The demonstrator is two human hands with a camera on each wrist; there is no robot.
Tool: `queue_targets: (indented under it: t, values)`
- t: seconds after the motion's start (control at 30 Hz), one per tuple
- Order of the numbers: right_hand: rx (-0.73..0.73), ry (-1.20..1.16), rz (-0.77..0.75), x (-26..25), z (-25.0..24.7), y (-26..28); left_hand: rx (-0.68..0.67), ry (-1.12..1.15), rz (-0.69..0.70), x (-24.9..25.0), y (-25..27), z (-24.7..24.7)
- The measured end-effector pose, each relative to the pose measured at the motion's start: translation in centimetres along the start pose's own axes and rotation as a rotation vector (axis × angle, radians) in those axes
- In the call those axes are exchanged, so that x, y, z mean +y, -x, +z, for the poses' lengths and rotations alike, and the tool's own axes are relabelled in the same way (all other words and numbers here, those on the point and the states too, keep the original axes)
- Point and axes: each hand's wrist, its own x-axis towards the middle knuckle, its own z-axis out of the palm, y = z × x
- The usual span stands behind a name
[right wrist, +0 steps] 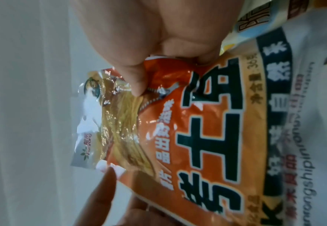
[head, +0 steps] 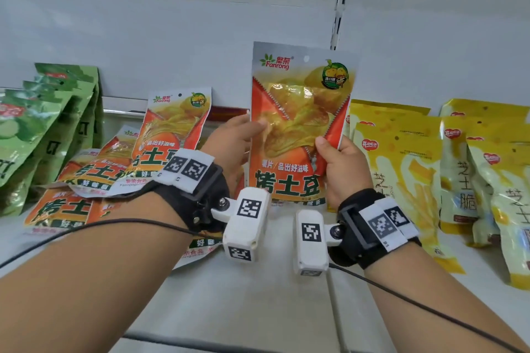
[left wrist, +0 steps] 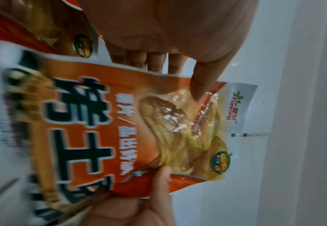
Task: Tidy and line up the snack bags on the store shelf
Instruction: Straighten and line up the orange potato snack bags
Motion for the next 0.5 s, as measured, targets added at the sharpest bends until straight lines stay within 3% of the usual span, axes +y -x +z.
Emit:
queue_targets:
  t: [0.1,0.17,0.33,0.5]
  values:
    - [0.012,-0.067,0.004,0.5,-0.1,-0.1,-0.086,-0.149,-0.078,-1.1,0.9,-0.3]
    - [-0.016,-0.090,0.031,1.0,-0.4,0.0,-0.047,-0.211,-0.086,-1.5,1.3,-0.3]
    - [-0.201,0.007,0.168,2.4,-0.5,0.7,0.079,-0.163,-0.090,-1.8,1.1,-0.6]
    - [-0.175,0.025,0.163,2.6,-0.8,0.6,0.002,-0.162,-0.100,-2.3,1.7,-0.5]
